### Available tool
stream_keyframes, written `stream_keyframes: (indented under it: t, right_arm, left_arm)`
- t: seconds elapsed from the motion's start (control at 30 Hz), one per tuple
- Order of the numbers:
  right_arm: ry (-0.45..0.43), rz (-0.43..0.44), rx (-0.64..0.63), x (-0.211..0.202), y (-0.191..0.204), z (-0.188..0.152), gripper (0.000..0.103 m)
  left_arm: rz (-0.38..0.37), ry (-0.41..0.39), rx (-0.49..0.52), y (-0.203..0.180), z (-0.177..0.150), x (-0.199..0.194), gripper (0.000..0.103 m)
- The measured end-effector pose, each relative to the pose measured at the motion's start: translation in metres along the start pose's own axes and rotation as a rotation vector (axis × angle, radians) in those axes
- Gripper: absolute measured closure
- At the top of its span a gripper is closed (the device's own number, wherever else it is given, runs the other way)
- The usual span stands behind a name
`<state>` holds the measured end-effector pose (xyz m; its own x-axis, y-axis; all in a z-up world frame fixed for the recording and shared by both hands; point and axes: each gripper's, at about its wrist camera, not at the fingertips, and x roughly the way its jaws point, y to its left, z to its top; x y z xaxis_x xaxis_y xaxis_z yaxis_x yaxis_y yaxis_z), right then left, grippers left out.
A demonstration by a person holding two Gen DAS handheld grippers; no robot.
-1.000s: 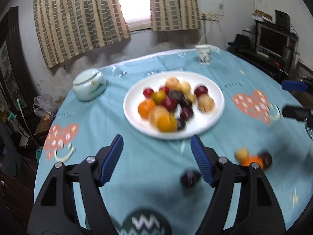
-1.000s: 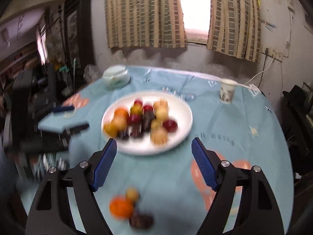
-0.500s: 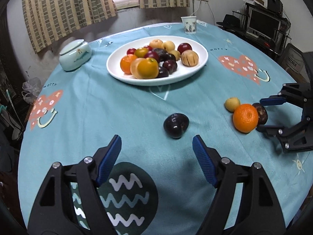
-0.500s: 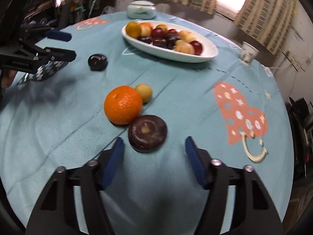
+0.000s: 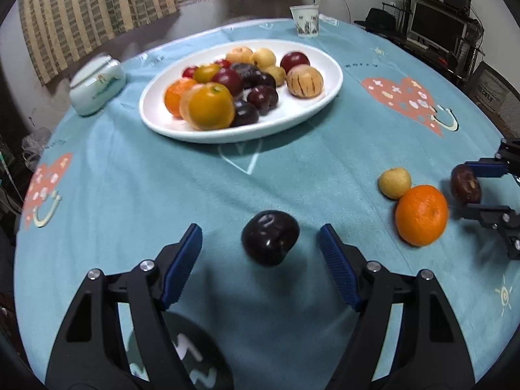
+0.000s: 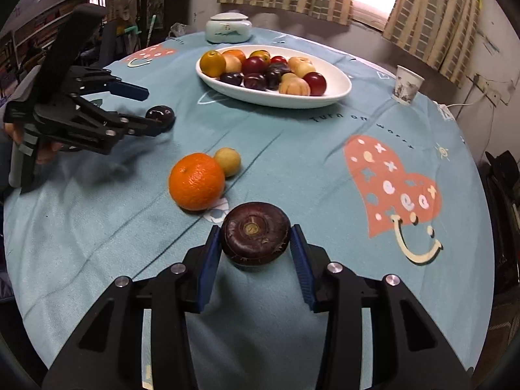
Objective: Organize fruits
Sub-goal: 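Grasp a dark brown round fruit with the right tool while the left grasps a dark plum, then carry both fruits onto the white plate and open both tools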
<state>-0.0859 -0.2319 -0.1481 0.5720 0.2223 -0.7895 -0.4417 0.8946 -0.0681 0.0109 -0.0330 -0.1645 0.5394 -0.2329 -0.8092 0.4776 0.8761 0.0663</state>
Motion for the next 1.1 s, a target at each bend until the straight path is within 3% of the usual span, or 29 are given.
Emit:
stream_keyframes:
  t: [0.1, 0.5, 1.1]
  right_arm:
    - [-0.007, 0.002, 0.009, -0.001, 0.0, -0.002, 0.06]
    - [-0.034, 0.04, 0.029, -0.012, 0.013, -0.008, 0.06]
    - [-0.076, 0.111, 0.006, -0.022, 0.062, -0.001, 0.059]
  left_arm:
    - [-0.043, 0.017, -0.036, 0.002, 0.0, 0.003, 0.067]
    - [0.086, -0.07, 0.035, -0.029, -0.014, -0.035, 0.067]
    - [0.086, -0.114, 0.027, -0.043, -0.026, -0.064, 0.067]
